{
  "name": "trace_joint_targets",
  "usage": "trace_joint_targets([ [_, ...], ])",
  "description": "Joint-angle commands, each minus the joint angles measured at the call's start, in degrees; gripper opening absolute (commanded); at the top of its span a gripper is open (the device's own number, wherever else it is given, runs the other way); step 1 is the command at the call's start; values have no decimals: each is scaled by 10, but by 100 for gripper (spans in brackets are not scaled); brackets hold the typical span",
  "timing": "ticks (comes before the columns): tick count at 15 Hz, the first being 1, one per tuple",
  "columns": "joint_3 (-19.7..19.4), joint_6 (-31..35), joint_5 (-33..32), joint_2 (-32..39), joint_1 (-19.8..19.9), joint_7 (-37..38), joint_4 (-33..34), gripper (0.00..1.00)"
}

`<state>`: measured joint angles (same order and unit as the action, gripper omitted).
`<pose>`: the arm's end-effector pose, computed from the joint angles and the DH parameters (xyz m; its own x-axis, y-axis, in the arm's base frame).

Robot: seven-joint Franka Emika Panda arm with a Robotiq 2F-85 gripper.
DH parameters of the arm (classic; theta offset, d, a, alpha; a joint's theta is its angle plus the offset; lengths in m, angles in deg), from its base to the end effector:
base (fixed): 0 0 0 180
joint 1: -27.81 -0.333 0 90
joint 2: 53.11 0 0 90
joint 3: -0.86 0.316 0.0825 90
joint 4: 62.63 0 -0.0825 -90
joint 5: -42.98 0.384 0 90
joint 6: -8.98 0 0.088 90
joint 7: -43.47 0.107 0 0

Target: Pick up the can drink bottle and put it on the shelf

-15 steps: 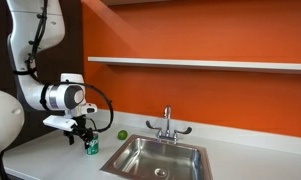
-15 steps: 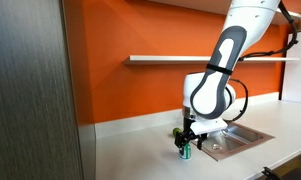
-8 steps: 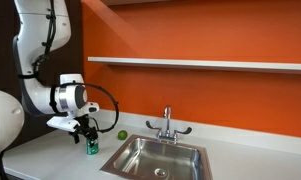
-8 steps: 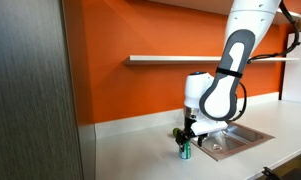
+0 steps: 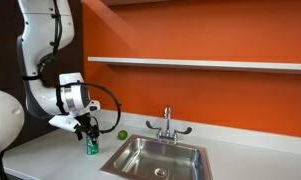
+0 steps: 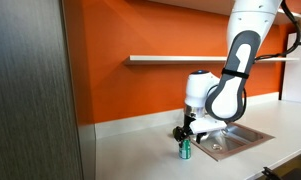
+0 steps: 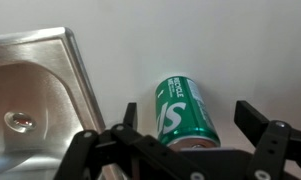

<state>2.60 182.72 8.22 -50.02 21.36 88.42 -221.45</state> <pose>0.3821 0.0988 0.2139 0.9721 -0.0417 0.2309 -0.0470 -0.9987 0.0178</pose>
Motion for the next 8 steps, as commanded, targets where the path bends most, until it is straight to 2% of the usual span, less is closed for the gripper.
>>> trace_joint_targets([
  [1, -16, 14, -53, 2, -5, 59, 10, 100],
  [8, -31, 21, -127, 13, -5, 131, 30, 100],
])
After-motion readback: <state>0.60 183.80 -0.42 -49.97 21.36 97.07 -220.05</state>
